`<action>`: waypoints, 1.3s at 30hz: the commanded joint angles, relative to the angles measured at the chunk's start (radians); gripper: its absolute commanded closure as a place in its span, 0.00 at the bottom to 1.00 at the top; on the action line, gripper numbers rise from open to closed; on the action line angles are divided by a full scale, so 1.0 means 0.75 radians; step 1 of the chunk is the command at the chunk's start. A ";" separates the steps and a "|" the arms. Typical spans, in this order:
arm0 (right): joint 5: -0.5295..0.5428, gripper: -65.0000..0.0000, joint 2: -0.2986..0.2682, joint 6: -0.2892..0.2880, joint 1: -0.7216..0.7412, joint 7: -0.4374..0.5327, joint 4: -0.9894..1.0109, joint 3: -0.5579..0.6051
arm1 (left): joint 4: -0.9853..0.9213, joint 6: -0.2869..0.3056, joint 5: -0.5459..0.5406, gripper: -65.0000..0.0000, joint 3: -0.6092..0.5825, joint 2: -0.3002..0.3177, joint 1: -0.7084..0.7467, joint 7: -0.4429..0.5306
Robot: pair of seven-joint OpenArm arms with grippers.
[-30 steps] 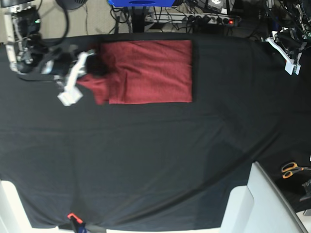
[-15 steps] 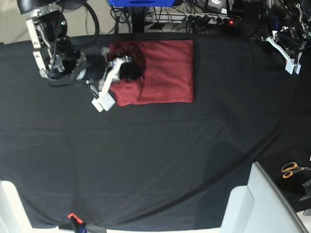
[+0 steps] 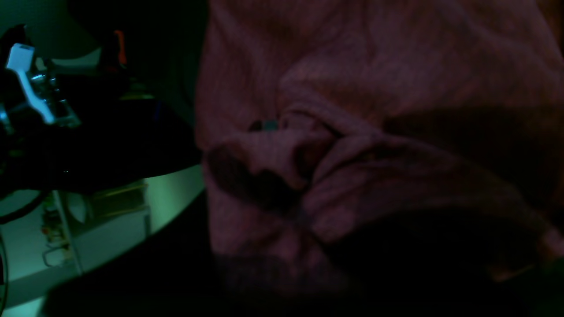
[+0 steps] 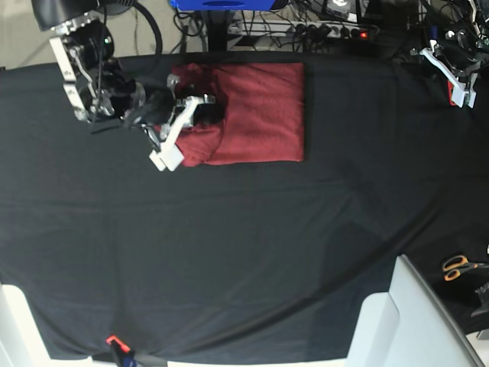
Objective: Fold the T-shirt properly
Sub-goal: 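Fold the held end with the right gripper over the shirt body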
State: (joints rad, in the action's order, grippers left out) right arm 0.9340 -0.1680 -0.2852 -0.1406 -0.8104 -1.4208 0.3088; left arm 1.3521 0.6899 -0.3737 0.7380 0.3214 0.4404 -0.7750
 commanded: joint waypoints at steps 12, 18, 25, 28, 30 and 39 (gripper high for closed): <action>0.028 1.00 0.000 -0.016 0.082 0.018 0.040 0.072 | 0.025 0.011 -0.012 1.00 0.003 0.021 0.005 0.011; 0.028 1.00 0.002 -0.020 0.096 0.018 0.077 0.072 | 0.025 0.011 -0.012 1.00 0.001 0.018 0.003 0.011; 0.028 0.99 0.002 -0.022 0.115 0.014 0.079 0.074 | 0.021 0.011 -0.012 1.00 0.001 0.018 0.003 0.011; 0.028 0.99 0.002 -0.024 0.117 0.012 0.079 0.074 | 0.021 0.011 -0.012 1.00 0.001 0.018 0.003 0.011; 0.028 0.99 0.002 -0.026 0.117 0.012 0.079 0.074 | 0.021 0.011 -0.012 1.00 0.001 0.018 0.001 0.011; 0.030 1.00 -0.004 -0.026 0.154 0.018 0.077 0.185 | 0.023 0.011 -0.012 1.00 0.001 0.018 0.003 0.011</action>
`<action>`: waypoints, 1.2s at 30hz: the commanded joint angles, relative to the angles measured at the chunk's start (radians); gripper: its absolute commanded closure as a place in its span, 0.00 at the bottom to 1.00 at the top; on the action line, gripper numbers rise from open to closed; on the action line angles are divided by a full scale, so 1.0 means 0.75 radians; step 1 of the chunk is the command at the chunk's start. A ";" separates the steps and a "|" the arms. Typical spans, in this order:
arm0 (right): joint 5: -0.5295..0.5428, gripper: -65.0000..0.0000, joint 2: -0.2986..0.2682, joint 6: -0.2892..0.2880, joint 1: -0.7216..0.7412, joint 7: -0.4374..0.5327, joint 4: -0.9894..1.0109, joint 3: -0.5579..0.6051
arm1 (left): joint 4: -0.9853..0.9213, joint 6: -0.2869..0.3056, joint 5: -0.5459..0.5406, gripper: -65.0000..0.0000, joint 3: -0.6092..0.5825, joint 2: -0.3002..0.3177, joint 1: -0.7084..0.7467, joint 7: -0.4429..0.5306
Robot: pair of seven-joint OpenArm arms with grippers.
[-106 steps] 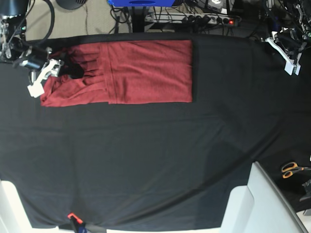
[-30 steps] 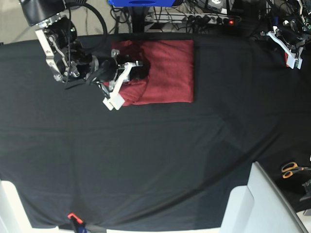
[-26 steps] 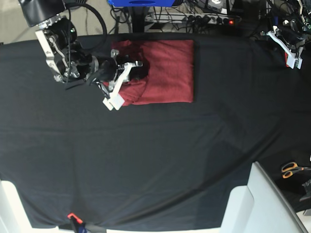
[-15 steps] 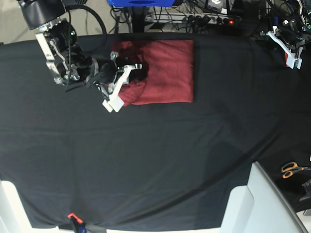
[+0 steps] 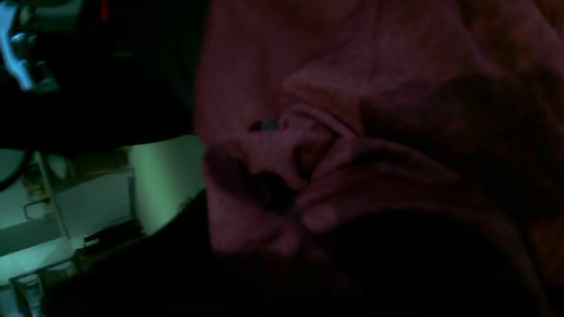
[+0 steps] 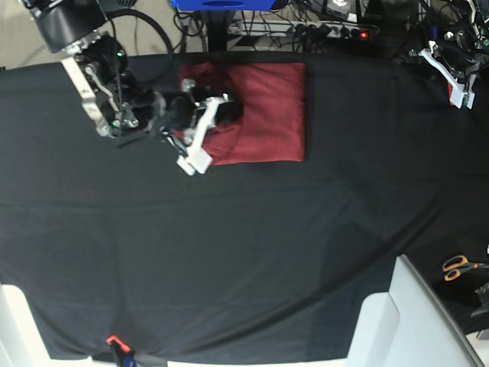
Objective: Fold the T-shirt properly
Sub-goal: 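Fold the held end with the right gripper over the shirt body, then push the folded end further over, release, and withdraw the right gripper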
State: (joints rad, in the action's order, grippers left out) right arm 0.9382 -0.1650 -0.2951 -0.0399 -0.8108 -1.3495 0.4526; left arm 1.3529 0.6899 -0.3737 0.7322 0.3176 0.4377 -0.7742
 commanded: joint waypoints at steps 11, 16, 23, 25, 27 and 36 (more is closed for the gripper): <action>0.025 1.00 -0.008 -0.011 0.019 0.018 -0.018 -0.007 | 0.016 0.011 -0.012 1.00 0.009 0.024 0.002 0.010; 0.025 0.99 -0.008 -0.007 0.019 0.018 -0.016 -0.007 | 0.014 0.011 -0.012 1.00 0.009 0.024 0.000 0.010; 0.025 0.79 -0.008 -0.007 0.026 0.010 -0.016 0.001 | 0.014 0.011 -0.012 1.00 0.009 0.024 -0.002 0.010; 0.025 0.63 -0.008 -0.007 0.028 0.010 -0.016 0.001 | 0.014 0.011 -0.012 1.00 0.009 0.024 -0.002 0.010; 0.025 0.47 -0.008 -0.007 0.028 0.008 -0.018 0.001 | 0.014 0.011 -0.012 1.00 0.009 0.024 -0.002 0.010; 0.027 0.32 0.000 -0.011 0.071 -0.106 -0.033 0.030 | 0.014 0.011 -0.012 1.00 0.009 0.026 -0.002 0.010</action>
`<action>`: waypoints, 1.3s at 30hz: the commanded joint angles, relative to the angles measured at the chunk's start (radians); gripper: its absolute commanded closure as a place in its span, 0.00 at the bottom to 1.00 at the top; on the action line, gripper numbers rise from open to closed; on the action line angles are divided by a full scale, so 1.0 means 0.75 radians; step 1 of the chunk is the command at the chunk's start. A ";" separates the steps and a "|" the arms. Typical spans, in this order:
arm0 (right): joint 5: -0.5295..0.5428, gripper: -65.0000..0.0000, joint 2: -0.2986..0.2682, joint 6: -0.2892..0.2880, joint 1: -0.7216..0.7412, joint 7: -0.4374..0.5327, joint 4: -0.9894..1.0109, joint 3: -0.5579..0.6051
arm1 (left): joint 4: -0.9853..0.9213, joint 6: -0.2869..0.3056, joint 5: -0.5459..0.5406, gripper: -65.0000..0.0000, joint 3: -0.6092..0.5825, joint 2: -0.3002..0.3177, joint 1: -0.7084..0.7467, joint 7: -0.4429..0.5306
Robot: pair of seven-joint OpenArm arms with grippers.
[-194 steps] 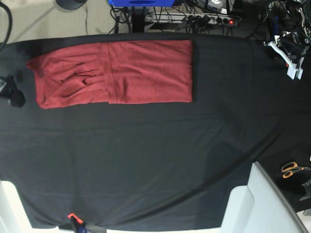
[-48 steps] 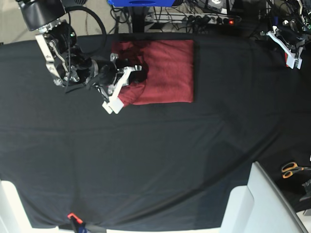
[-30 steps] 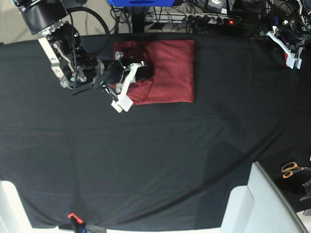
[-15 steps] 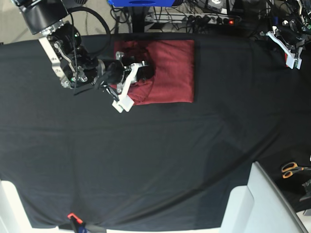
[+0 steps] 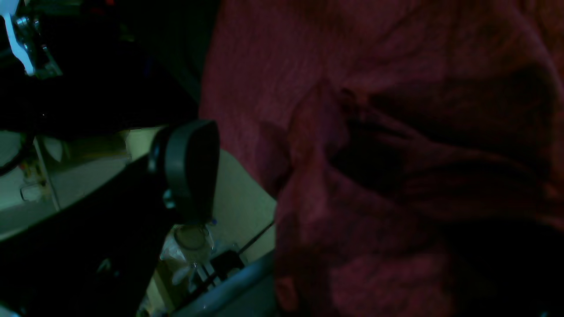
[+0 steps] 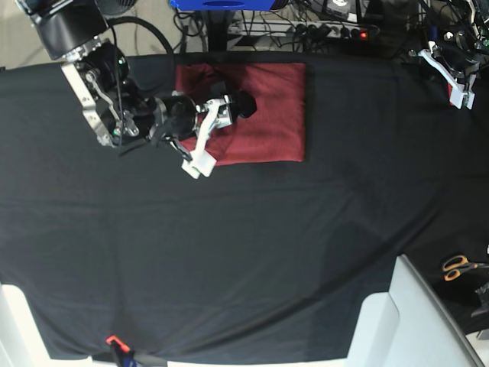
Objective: Fold the T-shirt properly
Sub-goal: 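Push the folded end further over, release, and withdraw the right gripper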
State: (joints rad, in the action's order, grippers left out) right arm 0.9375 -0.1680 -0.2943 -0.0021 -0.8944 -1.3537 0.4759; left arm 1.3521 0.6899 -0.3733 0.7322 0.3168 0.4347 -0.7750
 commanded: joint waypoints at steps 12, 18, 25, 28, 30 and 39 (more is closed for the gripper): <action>0.030 0.32 0.002 -0.005 0.143 -0.014 -0.062 0.256 | 0.015 0.011 -0.013 1.00 0.015 0.031 0.000 0.011; 0.026 0.32 0.037 -0.005 0.200 -0.101 -0.060 0.330 | 0.015 0.011 -0.013 1.00 0.013 0.031 0.000 0.011; 0.026 0.32 0.078 -0.005 0.241 -0.206 -0.060 0.334 | 0.023 0.011 -0.013 1.00 0.013 0.031 -0.002 0.011; 0.026 0.32 0.082 -0.010 0.262 -0.228 -0.068 0.334 | 0.025 0.011 -0.013 1.00 0.013 0.031 -0.002 0.011; 0.028 0.32 0.092 -0.012 0.270 -0.228 -0.070 0.336 | 0.025 0.011 -0.013 1.00 0.015 0.031 -0.002 0.011; 0.032 0.32 0.153 -0.012 0.323 -0.335 -0.074 0.334 | 0.021 0.011 -0.013 1.00 0.019 0.033 -0.030 0.011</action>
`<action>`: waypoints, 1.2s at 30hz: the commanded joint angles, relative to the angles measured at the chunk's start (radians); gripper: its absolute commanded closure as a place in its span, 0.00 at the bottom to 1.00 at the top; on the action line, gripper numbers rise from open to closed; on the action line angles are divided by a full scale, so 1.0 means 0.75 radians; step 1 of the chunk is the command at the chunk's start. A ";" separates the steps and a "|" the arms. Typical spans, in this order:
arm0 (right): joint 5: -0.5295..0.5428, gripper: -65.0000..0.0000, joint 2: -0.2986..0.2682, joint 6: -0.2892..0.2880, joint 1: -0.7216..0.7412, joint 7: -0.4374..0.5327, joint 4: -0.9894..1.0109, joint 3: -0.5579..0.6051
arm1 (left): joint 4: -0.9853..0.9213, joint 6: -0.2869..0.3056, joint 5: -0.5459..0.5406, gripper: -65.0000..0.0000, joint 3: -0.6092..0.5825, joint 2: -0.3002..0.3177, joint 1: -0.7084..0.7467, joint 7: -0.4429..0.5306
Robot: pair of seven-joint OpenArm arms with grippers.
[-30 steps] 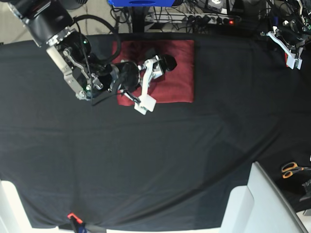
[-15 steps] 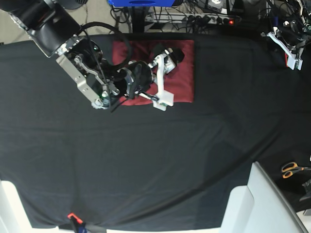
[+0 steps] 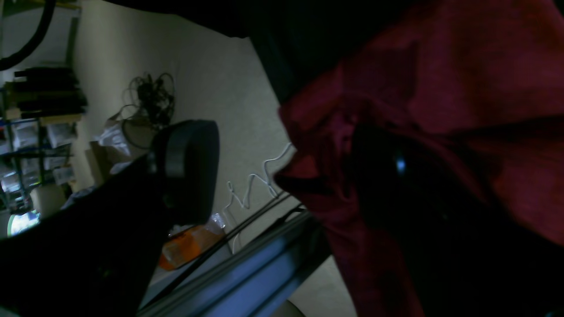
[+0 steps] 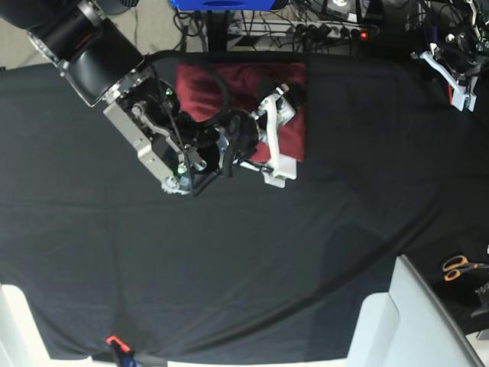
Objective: Fold the T-shirt properly
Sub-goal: 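Push the folded end further over, release, and withdraw the right gripper, then grasp the edge of the folded shirt with the right gripper and lift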
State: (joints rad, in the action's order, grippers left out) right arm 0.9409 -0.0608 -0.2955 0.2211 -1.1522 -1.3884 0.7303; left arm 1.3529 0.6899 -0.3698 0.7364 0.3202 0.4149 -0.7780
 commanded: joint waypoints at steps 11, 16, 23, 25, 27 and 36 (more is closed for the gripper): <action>0.127 0.55 -0.210 0.078 -0.093 0.089 -0.308 -0.251 | 0.014 0.011 -0.015 1.00 0.013 0.049 -0.012 0.013; 0.123 1.00 -0.296 0.082 -0.214 0.140 -0.302 -0.406 | 0.014 0.011 -0.015 1.00 0.013 0.049 -0.012 0.013; 0.123 0.98 -0.339 0.080 -0.234 0.269 -0.095 -0.404 | 0.018 0.011 -0.015 1.00 0.007 0.049 -0.012 0.013; 0.123 0.98 -0.339 0.066 -0.234 0.294 -0.063 -0.402 | 0.018 0.011 -0.015 1.00 0.011 0.049 -0.012 0.013; 0.123 0.98 -0.339 0.027 -0.230 0.302 -0.042 -0.402 | 0.018 0.011 -0.015 1.00 0.013 0.049 -0.010 0.013; 0.115 0.98 -0.286 0.016 -0.212 0.304 0.058 -0.402 | 0.020 0.011 -0.015 1.00 0.013 0.049 -0.010 0.013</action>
State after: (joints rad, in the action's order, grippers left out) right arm 1.0172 -0.2615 -0.2741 0.0425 -0.9337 -1.3323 0.4324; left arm 1.3521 0.6899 -0.3702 0.7372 0.3359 0.4042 -0.7776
